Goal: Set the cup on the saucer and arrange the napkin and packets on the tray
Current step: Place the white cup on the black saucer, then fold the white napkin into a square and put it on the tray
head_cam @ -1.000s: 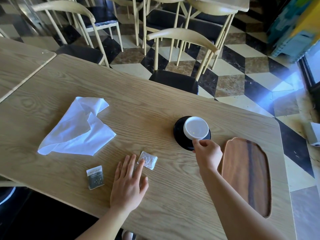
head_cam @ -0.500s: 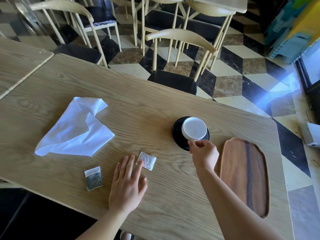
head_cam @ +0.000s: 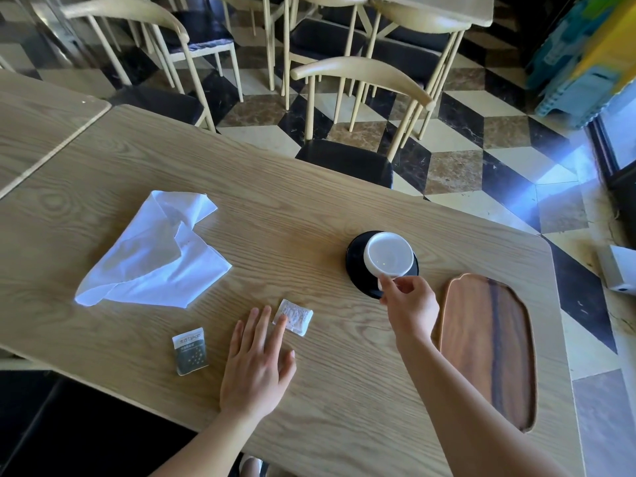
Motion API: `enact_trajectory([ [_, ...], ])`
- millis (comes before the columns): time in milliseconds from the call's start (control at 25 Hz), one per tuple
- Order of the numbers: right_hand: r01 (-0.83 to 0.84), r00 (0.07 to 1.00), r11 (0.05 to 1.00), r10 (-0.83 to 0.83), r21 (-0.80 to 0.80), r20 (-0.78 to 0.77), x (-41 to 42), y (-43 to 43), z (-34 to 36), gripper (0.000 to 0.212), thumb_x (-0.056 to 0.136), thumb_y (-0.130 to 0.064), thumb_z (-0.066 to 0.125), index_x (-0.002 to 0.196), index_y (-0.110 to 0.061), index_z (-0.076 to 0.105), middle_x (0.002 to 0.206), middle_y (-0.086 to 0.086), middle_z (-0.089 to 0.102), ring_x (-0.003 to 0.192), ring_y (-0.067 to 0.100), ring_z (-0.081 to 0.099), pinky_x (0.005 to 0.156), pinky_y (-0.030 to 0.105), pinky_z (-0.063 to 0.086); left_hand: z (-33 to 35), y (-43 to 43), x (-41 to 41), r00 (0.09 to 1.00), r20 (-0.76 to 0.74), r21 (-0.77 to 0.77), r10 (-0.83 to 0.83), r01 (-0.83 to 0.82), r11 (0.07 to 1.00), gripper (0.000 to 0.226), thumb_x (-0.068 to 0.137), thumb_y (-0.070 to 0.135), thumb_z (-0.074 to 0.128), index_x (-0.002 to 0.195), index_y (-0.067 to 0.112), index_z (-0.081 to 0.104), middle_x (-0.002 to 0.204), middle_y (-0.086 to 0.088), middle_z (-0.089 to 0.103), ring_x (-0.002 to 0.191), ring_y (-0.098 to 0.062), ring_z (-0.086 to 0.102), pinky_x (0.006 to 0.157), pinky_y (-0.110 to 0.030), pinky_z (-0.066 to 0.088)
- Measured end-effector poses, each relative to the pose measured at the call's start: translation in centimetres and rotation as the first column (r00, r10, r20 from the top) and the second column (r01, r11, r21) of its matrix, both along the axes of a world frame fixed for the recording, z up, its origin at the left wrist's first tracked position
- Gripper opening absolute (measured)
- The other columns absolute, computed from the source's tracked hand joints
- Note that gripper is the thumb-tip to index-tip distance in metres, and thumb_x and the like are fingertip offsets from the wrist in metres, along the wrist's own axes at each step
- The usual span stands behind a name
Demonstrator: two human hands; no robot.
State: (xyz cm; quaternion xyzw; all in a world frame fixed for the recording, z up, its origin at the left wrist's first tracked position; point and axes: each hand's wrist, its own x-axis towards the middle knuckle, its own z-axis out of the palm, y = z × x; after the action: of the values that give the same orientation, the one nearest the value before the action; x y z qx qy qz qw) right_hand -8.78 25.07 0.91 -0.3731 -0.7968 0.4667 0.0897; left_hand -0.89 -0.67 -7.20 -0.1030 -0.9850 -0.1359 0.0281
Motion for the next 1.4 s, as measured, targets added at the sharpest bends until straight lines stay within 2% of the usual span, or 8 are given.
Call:
enact_trajectory([
  [320,-0.256,0.965,0.964,0.259,0.071,-0.043,1.3,-4.1,1.1,0.012,0.081,-0.032,0.068,0.072,-0.027,0.064,0.06,-0.009,0.069,0.063,0.0,0.062,0.054,0.009,0.039,1.8,-0.3,-0.2,1.0,0.024,0.148,-0.004,0.0,0.989,0.069,0.086,0.036,0.065,0.145,0.007,0.042,0.151,-0.013,0.045,0.143,-0.03,0.036,0.113,-0.053,0.035],
  [520,-0.585,0.811,0.811,0.583,0.027,0.042,-1.7,-10.6,1.0,0.005,0.081,-0.027,0.071,0.08,-0.022,0.07,0.069,-0.009,0.069,0.07,0.009,0.064,0.06,0.01,0.041,5.2,-4.2,-1.8,0.995,0.004,0.408,0.097,-0.09,0.908,0.044,0.085,0.029,0.057,0.127,0.019,0.058,0.122,0.0,0.062,0.112,-0.02,0.061,0.094,-0.029,0.047],
  [680,-0.72,0.694,0.693,0.717,0.041,0.065,-5.6,-17.2,1.0,0.014,0.083,-0.025,0.07,0.095,-0.02,0.073,0.079,-0.007,0.071,0.08,0.015,0.066,0.069,0.018,0.047,7.1,-12.7,-5.7,0.912,-0.171,0.235,0.372,-0.329,0.915,0.049,0.074,0.018,0.074,0.12,0.012,0.061,0.106,-0.01,0.061,0.101,-0.035,0.06,0.084,-0.046,0.05],
  [880,-0.834,0.551,0.54,0.814,0.113,0.184,-9.2,-23.0,-0.5,0.022,0.086,-0.022,0.063,0.103,-0.009,0.065,0.103,0.008,0.071,0.095,0.032,0.064,0.079,0.036,0.05,6.5,-20.6,-10.6,0.835,0.004,0.061,0.551,-0.55,0.833,0.082,0.071,0.028,0.082,0.142,0.014,0.043,0.134,-0.023,0.045,0.118,-0.044,0.048,0.09,-0.054,0.045],
  [1040,-0.872,0.49,0.463,0.837,0.162,0.243,-10.4,-25.1,-2.0,0.021,0.085,-0.031,0.066,0.098,-0.015,0.063,0.093,0.002,0.06,0.084,0.026,0.056,0.067,0.031,0.038,4.9,-23.4,-12.1,0.844,0.116,0.03,0.523,-0.53,0.848,0.059,0.08,0.032,0.076,0.134,0.022,0.056,0.131,-0.015,0.053,0.114,-0.039,0.054,0.088,-0.05,0.049],
  [1200,-0.842,0.527,0.48,0.829,0.245,0.185,-10.8,-25.6,-1.3,0.009,0.084,-0.022,0.065,0.077,-0.016,0.066,0.083,0.005,0.067,0.08,0.033,0.062,0.063,0.034,0.048,5.2,-24.2,-12.7,0.864,0.025,0.227,0.503,-0.495,0.839,0.01,0.089,0.015,0.065,0.095,0.015,0.073,0.096,-0.008,0.07,0.088,-0.033,0.066,0.072,-0.04,0.051],
  [1280,-0.797,0.593,0.565,0.8,0.213,0.095,-11.1,-24.7,0.0,0.004,0.082,-0.02,0.07,0.081,-0.018,0.073,0.081,0.002,0.072,0.077,0.027,0.065,0.066,0.032,0.049,6.0,-24.4,-13.1,0.805,0.031,0.361,0.592,-0.562,0.744,0.023,0.093,0.016,0.06,0.07,0.014,0.058,0.062,-0.005,0.054,0.064,-0.037,0.052,0.06,-0.039,0.044],
  [1400,-0.707,0.706,0.706,0.708,0.046,-0.021,-11.0,-21.1,2.9,0.01,0.077,-0.015,0.074,0.075,-0.025,0.072,0.064,-0.008,0.07,0.065,0.016,0.065,0.067,0.029,0.049,7.4,-24.8,-13.8,0.753,0.046,0.516,0.656,-0.58,0.63,0.041,0.095,0.019,0.057,0.063,0.011,0.032,0.054,-0.005,0.029,0.058,-0.026,0.027,0.053,-0.038,0.027],
])
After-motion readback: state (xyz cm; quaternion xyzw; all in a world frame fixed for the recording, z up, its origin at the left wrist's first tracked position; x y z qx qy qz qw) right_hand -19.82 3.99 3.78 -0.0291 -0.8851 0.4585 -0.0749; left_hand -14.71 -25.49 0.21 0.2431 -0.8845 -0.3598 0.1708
